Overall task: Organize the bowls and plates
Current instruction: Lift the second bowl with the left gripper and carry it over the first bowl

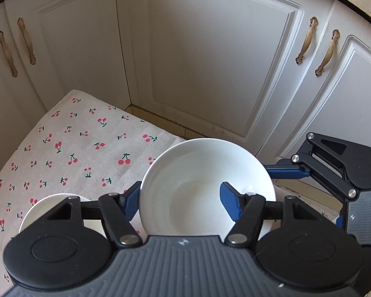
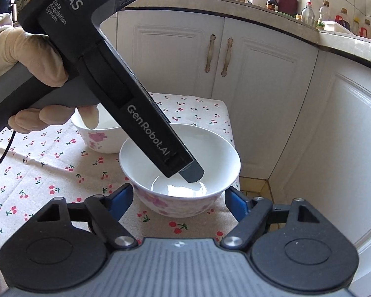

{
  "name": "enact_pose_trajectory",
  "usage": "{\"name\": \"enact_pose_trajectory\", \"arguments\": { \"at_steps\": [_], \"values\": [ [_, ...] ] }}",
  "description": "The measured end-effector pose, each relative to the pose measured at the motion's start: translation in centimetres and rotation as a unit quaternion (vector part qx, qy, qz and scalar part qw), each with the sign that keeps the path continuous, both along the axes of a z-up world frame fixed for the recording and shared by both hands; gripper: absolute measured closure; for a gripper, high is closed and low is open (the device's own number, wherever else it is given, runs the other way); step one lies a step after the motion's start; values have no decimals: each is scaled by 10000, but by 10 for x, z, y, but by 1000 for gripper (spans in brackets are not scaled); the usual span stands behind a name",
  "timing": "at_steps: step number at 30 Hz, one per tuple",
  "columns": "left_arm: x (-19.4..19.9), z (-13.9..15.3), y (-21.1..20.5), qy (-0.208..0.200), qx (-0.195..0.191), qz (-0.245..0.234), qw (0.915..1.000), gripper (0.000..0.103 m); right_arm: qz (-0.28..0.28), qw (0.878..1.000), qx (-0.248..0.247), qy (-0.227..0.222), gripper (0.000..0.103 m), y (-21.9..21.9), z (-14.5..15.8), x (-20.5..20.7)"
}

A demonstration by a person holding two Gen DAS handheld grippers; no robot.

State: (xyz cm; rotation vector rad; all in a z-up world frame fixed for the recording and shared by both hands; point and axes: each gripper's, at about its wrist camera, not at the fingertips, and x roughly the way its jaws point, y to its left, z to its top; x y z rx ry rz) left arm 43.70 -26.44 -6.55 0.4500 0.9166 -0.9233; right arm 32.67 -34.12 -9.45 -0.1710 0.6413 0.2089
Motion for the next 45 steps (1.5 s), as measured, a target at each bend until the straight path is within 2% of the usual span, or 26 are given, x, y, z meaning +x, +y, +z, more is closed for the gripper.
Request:
{"name": "enact_pose_trajectory", "arguments": {
  "at_steps": [11,18,32,45],
  "values": [
    [-6,1,0,-12,9,-50,10000,37,8,10000,-18,74,19,0,3,-2],
    [-23,10,6,-56,-26,-89,9999,37,49,9999,-97,64,19,6,16,-19],
    [-83,48,43,-224,-201,8,9995,37,273,9995,-74,164,19,31,51,-73],
    [-142,67,92,-311,-339,210,9987,37,616,9978,-20,245,19,65,73,-128]
  ]
}}
